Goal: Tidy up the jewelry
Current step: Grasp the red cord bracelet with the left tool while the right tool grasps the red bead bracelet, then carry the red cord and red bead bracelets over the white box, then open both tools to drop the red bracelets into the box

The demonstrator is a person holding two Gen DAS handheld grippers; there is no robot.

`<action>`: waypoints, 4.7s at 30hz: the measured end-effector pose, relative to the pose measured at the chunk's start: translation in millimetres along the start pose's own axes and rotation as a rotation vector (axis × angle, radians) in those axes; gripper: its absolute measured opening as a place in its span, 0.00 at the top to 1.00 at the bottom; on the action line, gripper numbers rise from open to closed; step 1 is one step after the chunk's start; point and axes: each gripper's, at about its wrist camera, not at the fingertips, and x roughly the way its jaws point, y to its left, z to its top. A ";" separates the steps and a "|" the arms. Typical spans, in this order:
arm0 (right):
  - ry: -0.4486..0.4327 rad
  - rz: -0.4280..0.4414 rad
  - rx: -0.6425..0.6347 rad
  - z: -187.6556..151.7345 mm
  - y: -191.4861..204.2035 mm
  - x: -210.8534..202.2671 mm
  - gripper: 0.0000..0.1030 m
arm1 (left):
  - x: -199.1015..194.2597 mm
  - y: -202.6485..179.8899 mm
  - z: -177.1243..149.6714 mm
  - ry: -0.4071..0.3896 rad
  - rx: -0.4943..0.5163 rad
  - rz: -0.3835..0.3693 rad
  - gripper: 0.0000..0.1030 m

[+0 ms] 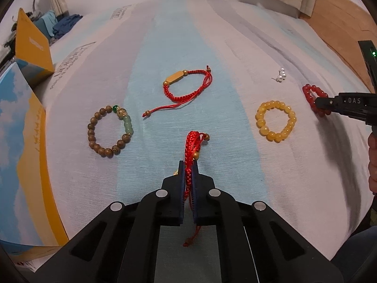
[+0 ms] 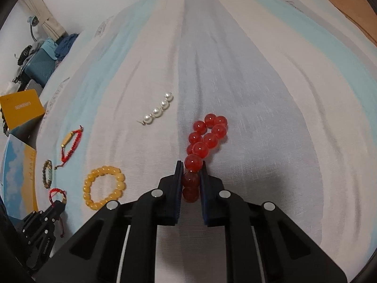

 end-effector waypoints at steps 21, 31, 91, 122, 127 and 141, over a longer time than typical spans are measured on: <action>-0.098 0.024 0.006 2.8 10.0 -25.4 0.88 | -12.8 -1.4 1.0 -0.007 0.006 -0.031 0.97; -0.110 0.035 0.002 -0.1 16.2 -37.7 0.88 | -30.0 -1.7 4.8 -0.016 0.016 -0.019 0.97; -0.166 0.170 -0.381 -49.7 332.2 -162.5 0.88 | -214.6 191.4 -23.2 -0.088 -0.157 0.161 0.95; -0.027 0.226 -0.605 -133.5 488.6 -101.7 0.88 | -201.4 322.8 -103.0 0.015 -0.358 0.248 0.95; 0.008 0.208 -0.612 -140.5 490.4 -80.7 0.88 | -186.6 328.7 -108.4 0.045 -0.370 0.252 0.94; 0.069 0.190 -0.618 -150.2 488.5 -51.8 0.88 | -168.8 337.9 -114.1 0.085 -0.394 0.256 0.94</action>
